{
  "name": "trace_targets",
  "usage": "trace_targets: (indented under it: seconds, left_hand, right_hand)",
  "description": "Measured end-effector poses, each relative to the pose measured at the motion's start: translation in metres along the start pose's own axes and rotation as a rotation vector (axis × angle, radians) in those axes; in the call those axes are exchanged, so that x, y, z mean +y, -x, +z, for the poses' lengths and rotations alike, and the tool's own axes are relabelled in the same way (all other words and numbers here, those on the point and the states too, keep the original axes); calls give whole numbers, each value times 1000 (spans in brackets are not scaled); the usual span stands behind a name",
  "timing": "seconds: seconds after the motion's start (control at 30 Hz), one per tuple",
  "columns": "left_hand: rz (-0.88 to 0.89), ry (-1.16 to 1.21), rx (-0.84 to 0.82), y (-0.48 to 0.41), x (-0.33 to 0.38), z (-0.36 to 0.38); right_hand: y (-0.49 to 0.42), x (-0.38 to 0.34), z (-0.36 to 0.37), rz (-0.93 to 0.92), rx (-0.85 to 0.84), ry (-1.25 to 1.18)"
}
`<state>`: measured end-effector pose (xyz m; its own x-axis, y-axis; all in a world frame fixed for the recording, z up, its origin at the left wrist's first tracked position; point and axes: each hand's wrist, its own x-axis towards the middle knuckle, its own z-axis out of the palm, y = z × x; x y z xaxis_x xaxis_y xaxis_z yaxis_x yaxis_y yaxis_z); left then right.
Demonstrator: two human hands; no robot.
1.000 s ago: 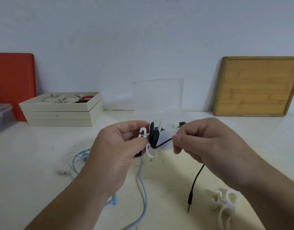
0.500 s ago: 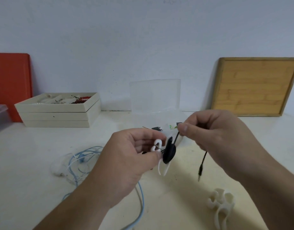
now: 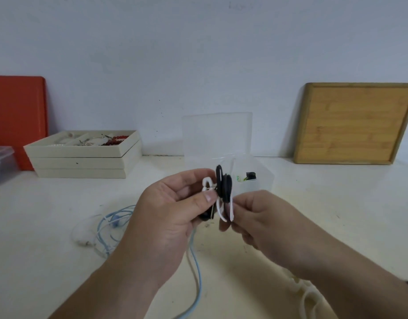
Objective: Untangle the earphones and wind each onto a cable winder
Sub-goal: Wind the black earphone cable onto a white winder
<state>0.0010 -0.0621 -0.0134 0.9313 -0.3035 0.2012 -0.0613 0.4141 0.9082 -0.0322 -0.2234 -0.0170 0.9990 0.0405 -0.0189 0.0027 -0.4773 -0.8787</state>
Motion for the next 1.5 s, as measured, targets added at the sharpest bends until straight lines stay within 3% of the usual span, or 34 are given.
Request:
trace_targets:
  seconds: [0.13,0.4,0.57,0.67,0.87,0.97,1.17,1.33,1.5]
  left_hand:
    - [13,-33,106,-2,-3,-1]
    - [15,-142,154,-4,-1,-6]
    - [147,-527,178,-4,-5,-9]
    - [200,-677,133,-1,-4,-5]
    - [113,-630,8,0,-2,-3]
    - [107,-603,-11,1,-1,-1]
    - [89,-554,-142,4,2,-3]
    - [129,-656,-307,9,0,0]
    - [170,-784,-299,13,-7,6]
  right_hand:
    - [5,-4,5,-24,-85,116]
    - [9,-11,-7,-60,-107,192]
    - [13,-16,-8,-163,-126,195]
    - [13,-16,-12,-202,-77,151]
    - [14,-16,-36,-163,193,114]
    - [15,-15,-41,-112,240,81]
    - [12,-13,-40,-23,179,15]
    - [9,-8,-35,51,55,-34]
    - [6,-3,-31,121,29,-8]
